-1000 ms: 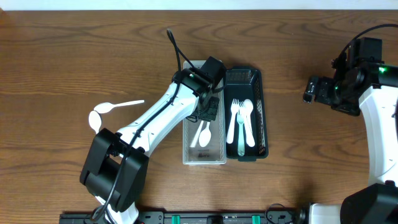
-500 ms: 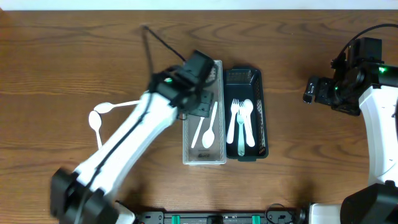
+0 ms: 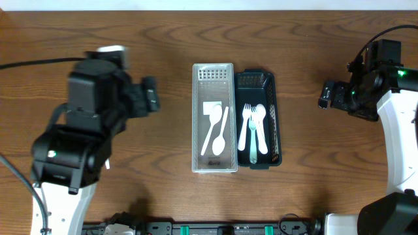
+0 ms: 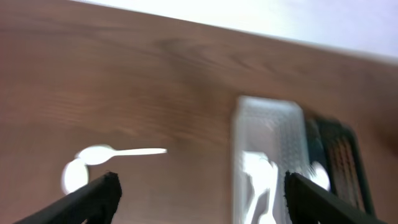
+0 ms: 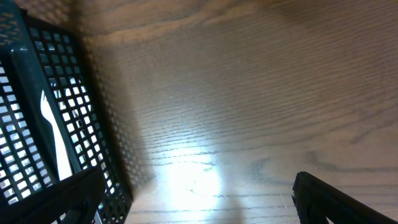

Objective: Pack container
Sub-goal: 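Return left gripper to the spoons and grasp a third white spoon, then place the spoon into the white basket and release it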

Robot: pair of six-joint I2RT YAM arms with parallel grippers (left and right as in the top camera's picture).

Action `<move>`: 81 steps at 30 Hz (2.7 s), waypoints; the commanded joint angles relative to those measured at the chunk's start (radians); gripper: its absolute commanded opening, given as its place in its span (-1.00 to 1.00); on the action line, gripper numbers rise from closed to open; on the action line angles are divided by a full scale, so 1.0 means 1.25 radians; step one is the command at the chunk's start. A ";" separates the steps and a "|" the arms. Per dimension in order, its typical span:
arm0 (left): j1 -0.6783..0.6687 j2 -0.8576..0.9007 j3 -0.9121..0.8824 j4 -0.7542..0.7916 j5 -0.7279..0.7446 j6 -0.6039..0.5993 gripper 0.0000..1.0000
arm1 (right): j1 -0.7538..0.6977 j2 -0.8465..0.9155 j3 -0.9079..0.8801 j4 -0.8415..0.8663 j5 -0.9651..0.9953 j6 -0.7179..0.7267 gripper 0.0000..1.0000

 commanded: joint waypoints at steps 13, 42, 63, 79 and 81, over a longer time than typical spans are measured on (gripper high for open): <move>0.233 0.354 -0.022 0.013 -0.021 -0.909 0.96 | 0.002 0.005 -0.004 0.009 -0.006 -0.015 0.98; 0.316 0.753 -0.022 0.070 0.139 -0.900 0.96 | 0.002 0.005 -0.004 0.011 -0.006 -0.015 0.98; 0.316 0.777 -0.022 0.065 0.127 -0.900 0.00 | 0.002 0.005 -0.004 0.009 -0.006 -0.015 0.98; 0.316 0.777 -0.022 0.063 0.128 -0.855 -0.73 | 0.001 0.005 -0.004 0.010 -0.006 -0.015 0.99; 0.316 0.777 -0.022 0.062 0.128 -0.830 -0.73 | 0.002 0.005 -0.004 0.010 -0.006 -0.015 0.98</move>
